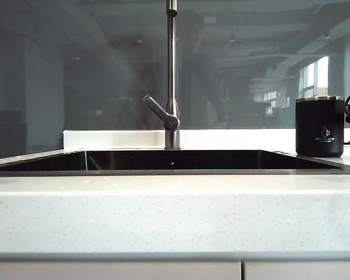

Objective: Pick up the mug next to the sink, go to the faucet to get some water, pour the water into the sink, and finally put the mug back to its place.

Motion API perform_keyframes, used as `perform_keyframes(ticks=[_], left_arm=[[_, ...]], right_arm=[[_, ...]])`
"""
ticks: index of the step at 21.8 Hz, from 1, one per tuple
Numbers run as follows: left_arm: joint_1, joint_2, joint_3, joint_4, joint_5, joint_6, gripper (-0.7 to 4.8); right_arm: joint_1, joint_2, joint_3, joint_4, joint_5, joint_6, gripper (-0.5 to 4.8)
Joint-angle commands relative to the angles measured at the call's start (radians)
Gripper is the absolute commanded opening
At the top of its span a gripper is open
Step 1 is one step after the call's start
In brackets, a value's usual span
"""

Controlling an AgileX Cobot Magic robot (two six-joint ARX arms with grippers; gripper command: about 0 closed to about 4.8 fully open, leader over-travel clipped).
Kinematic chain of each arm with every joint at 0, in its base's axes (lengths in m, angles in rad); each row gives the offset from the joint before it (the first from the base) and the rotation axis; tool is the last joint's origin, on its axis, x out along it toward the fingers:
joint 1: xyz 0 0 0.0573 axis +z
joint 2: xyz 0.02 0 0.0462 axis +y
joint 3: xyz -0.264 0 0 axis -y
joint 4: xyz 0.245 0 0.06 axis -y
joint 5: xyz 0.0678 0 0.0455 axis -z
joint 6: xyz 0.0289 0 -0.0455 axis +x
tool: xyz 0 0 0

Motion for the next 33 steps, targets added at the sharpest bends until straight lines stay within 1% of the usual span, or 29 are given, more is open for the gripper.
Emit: perform_keyframes(ticks=[1, 3, 7, 8, 19, 20, 21, 23, 24, 26, 31, 33], left_arm=[[0.002, 0.0, 0.003, 0.011, 0.004, 0.0, -0.06], [0.002, 0.0, 0.003, 0.01, 0.004, 0.0, -0.06], [0.002, 0.001, 0.003, 0.008, 0.003, 0.0, -0.06], [0.002, 0.001, 0.003, 0.007, 0.003, 0.0, -0.05], [0.002, 0.0, 0.003, -0.004, 0.004, 0.0, -0.05], [0.002, 0.001, 0.003, -0.003, 0.004, 0.0, -0.05], [0.002, 0.0, 0.003, -0.004, 0.004, 0.0, -0.05], [0.002, 0.0, 0.003, -0.005, 0.004, 0.001, -0.05], [0.002, 0.0, 0.003, -0.005, 0.004, 0.0, -0.05], [0.002, 0.0, 0.003, -0.006, 0.003, 0.001, -0.05], [0.002, 0.0, 0.003, 0.002, 0.003, 0.001, -0.05], [0.002, 0.0, 0.003, 0.036, 0.004, 0.001, -0.06]], right_arm=[[0.002, 0.023, 0.029, 0.034, 0.026, 0.0, 2.28], [0.002, 0.039, 0.043, 0.034, 0.027, 0.0, 2.2], [0.002, 0.041, 0.047, 0.033, 0.027, 0.0, 1.44], [0.002, 0.041, 0.047, 0.033, 0.027, 0.0, 1.35], [0.032, 0.053, 0.047, 0.063, 0.031, 0.008, 1.33], [0.032, 0.053, 0.047, 0.063, 0.05, 0.008, 0.98], [0.032, 0.053, 0.047, 0.064, 0.055, 0.008, 0.86], [0.032, 0.053, 0.047, 0.069, 0.056, 0.008, 0.84], [0.033, 0.053, 0.047, 0.071, 0.056, 0.008, 0.69], [0.033, 0.053, 0.047, 0.083, 0.056, 0.009, 0.14], [0.038, 0.052, 0.047, 0.109, 0.053, 0.009, -0.02], [0.038, 0.052, 0.047, 0.12, 0.053, 0.04, -0.02]])
